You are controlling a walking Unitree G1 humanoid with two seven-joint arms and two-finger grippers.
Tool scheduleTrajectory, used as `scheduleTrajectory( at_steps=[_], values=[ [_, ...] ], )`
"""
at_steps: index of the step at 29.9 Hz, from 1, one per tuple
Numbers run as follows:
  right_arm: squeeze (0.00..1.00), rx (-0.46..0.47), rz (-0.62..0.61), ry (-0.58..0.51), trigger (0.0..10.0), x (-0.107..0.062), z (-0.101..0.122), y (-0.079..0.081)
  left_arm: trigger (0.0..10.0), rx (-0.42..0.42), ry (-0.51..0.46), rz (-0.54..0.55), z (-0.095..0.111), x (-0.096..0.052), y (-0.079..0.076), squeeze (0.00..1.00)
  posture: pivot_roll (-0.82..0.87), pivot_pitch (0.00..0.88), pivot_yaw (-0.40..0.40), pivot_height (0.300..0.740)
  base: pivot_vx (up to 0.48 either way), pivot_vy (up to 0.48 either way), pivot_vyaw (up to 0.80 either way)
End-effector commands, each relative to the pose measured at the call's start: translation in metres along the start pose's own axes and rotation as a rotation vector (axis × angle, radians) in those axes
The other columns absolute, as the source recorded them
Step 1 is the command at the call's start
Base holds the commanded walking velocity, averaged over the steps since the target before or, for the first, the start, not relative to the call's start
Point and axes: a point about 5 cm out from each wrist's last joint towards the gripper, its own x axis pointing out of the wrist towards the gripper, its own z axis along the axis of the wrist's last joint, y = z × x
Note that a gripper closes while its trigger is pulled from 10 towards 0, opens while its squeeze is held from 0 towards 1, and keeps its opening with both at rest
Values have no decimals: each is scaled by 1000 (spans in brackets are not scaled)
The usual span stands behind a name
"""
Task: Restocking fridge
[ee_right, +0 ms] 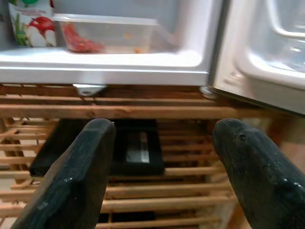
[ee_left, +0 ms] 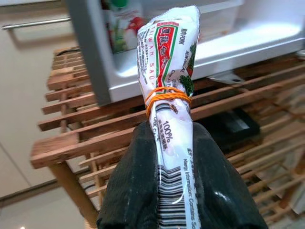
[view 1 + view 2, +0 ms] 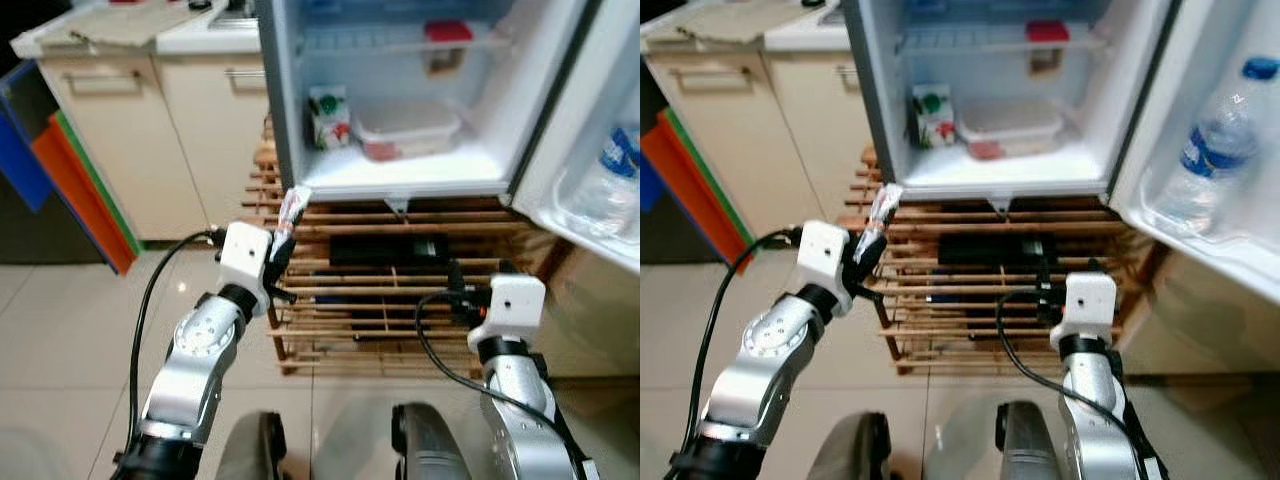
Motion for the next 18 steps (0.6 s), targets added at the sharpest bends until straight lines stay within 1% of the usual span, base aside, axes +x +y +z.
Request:
scheduleTrajectory(
  at_steps=[1,8,13,18],
  values=[
    [0,-3,7,-8,10000,1,1,2,10000,11,-24,-7,7,2,1,0,-93,0,78,622,0,0,0],
    [0,-9,21,-4,10000,-2,0,3,10000,-14,-41,-3,11,7,0,0,-98,0,78,622,0,0,0],
    [0,-11,22,-1,10000,-3,0,3,10000,-9,-44,-16,12,8,-1,0,-100,0,76,622,0,0,0],
    [0,-19,30,-16,10000,-3,3,3,10000,7,-80,-31,22,12,-5,0,-107,0,75,622,0,0,0]
  ],
)
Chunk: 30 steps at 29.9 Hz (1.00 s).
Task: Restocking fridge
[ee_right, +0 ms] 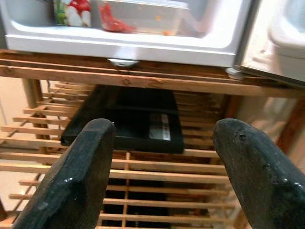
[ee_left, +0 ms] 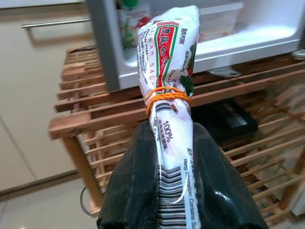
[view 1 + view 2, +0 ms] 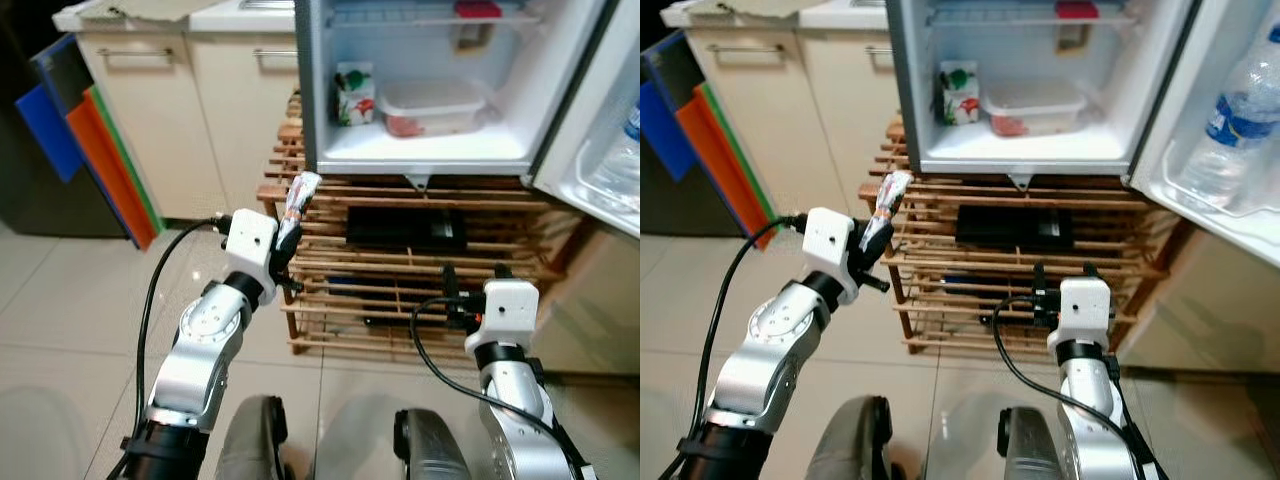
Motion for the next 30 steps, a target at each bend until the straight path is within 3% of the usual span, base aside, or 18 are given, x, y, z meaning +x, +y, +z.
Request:
scheduleTrajectory(
  at_steps=[1,8,14,27,30],
  values=[
    [0,-4,11,-31,10000,0,7,1,10000,27,-63,-20,14,4,-3,0,-108,0,74,622,285,0,0],
    [0,-36,32,-84,10000,1,14,1,10000,131,-202,-56,46,6,-12,0,-103,0,66,622,444,0,0],
    [0,-24,54,-120,10000,2,23,5,10000,134,-215,-80,49,7,-18,0,-105,0,64,622,458,0,0],
    [0,-21,75,-85,10000,0,15,5,10000,135,-234,-71,54,8,-19,0,-100,0,61,622,445,0,0],
    [0,-16,90,-86,10000,0,15,7,10000,138,-237,-91,57,9,-22,0,-101,0,58,622,0,0,0]
  ],
)
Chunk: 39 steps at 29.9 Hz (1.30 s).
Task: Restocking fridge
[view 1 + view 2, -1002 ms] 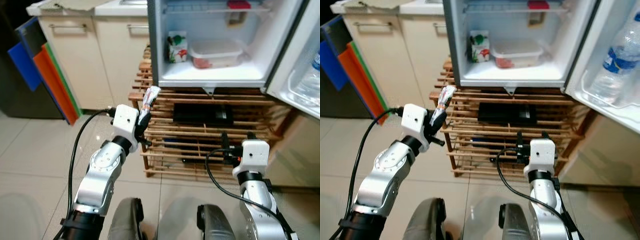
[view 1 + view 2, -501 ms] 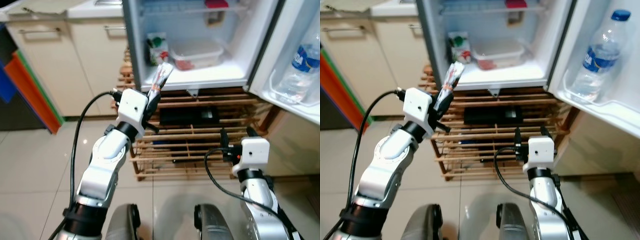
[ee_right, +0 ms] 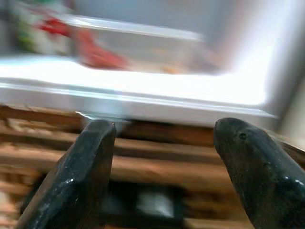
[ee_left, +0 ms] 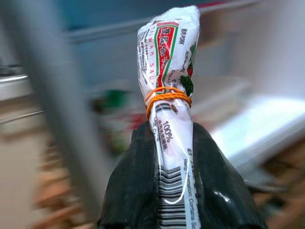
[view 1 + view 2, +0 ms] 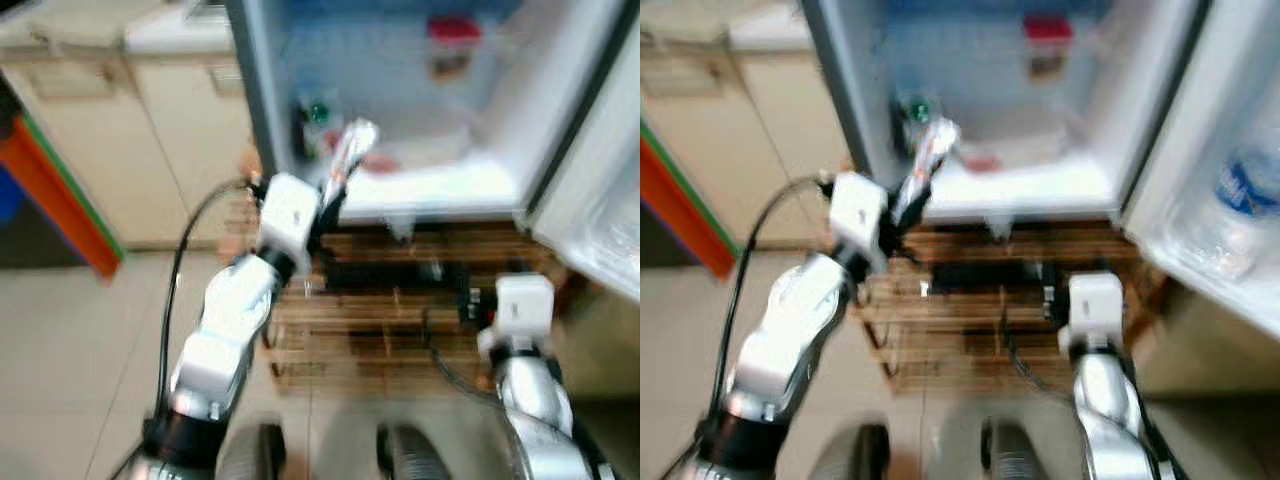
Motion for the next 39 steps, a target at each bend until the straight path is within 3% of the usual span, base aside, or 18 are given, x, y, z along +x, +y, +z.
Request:
scheduleTrajectory(
  at_steps=[1,5,10,12,18,20,21,22,25,32,33,37,38,39],
  values=[
    [0,12,28,-4,10000,0,1,5,10000,16,-13,-7,6,3,1,0,-104,0,58,622,0,0,0],
    [0,14,36,-2,10000,0,1,5,10000,34,8,-13,11,17,4,0,-107,0,56,622,0,0,0],
    [0,24,56,-7,10000,-1,4,9,10000,66,11,-114,18,55,2,0,-119,0,66,622,0,0,0],
    [0,29,60,-7,10000,-7,6,10,10000,67,6,-133,22,63,0,0,-133,6,76,622,0,0,0],
    [0,60,90,26,10000,-33,8,11,10000,107,-22,-200,39,91,-6,0,-189,65,95,622,0,0,0],
    [0,61,97,69,10000,-59,9,6,10000,115,-24,-231,45,107,-6,0,-259,123,101,622,0,0,0],
    [0,61,97,69,10000,-59,9,6,10000,115,-24,-231,45,107,-6,0,-259,123,101,622,0,0,0],
    [0,51,83,97,10000,-73,8,0,10000,117,-13,-238,45,114,-6,0,-285,140,103,622,0,0,0],
    [0,40,61,126,10000,-89,13,-7,10000,117,6,-220,45,122,1,0,-333,176,95,622,0,0,0],
    [0,26,41,195,10000,-113,17,-17,10000,142,31,-199,49,132,12,0,-373,221,82,622,0,0,0],
    [0,25,33,231,10000,-126,17,-20,10000,186,27,-192,57,136,17,0,-378,248,82,622,0,0,0],
    [0,25,26,275,10000,-140,16,-20,10000,222,14,-162,70,139,28,0,-382,265,80,622,0,0,0],
    [4,29,26,290,10000,-143,15,-19,10000,227,11,-141,76,141,34,192,-383,268,78,622,0,0,0],
    [4,33,27,300,10000,-146,15,-18,10000,229,8,-127,80,142,38,192,-384,268,76,622,0,0,0]
  ],
)
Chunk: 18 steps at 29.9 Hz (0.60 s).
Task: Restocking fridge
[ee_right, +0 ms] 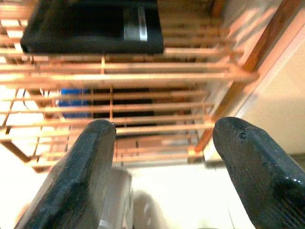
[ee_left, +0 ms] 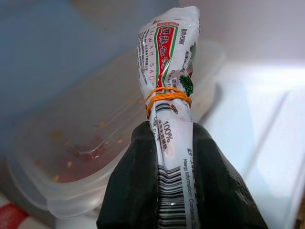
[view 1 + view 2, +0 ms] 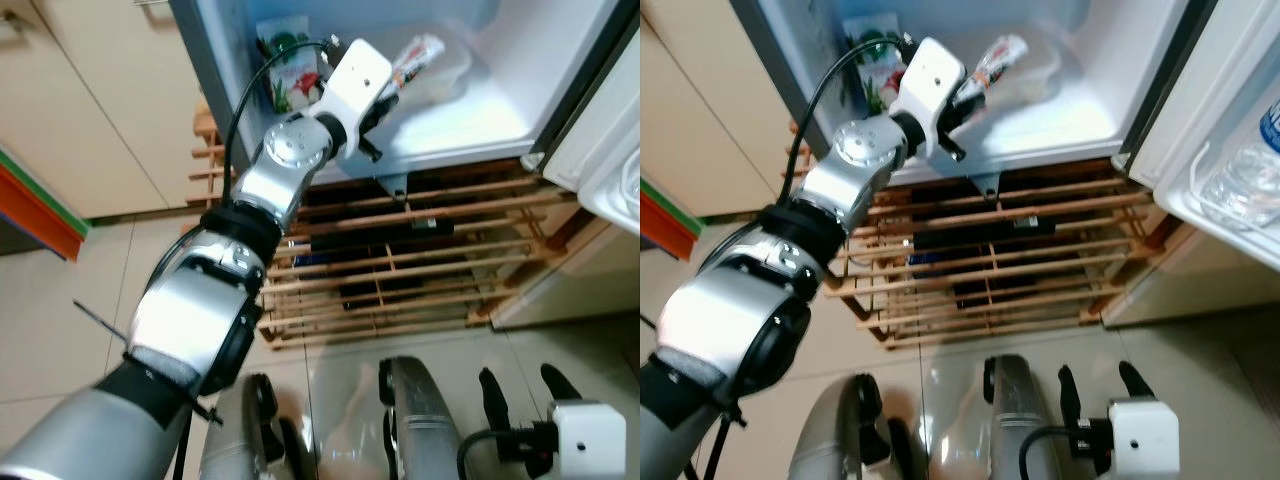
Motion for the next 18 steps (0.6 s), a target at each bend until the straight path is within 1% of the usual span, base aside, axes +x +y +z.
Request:
scheduleTrajectory(
  at_steps=[1,2,3,4,8,11,15,18],
  values=[
    [4,14,9,1,10000,-6,4,3,10000,15,-12,60,10,-2,17,192,-384,268,76,622,0,0,0],
    [4,14,9,1,10000,-6,4,3,10000,15,-12,60,10,-2,17,192,-384,268,76,622,0,0,0],
    [8,14,19,13,10000,-9,4,5,10000,19,-32,83,18,-2,25,1000,-379,272,70,622,0,0,0],
    [8,14,19,13,10000,-9,4,5,10000,19,-32,83,18,-2,25,1000,-379,272,70,622,0,0,0],
    [8,11,18,28,10000,-12,2,2,10000,32,-57,106,30,-2,35,1000,-370,279,72,622,0,0,0],
    [12,11,20,30,10000,-12,2,3,10000,38,-62,114,33,-2,38,1000,-366,279,73,622,0,0,0],
    [12,15,24,33,10000,-11,1,5,10000,45,-63,113,35,-2,39,1000,-363,282,71,622,0,0,0],
    [16,16,26,33,10000,-11,2,6,10000,34,-61,99,35,-1,37,1000,-363,282,70,622,0,0,0]
  ],
)
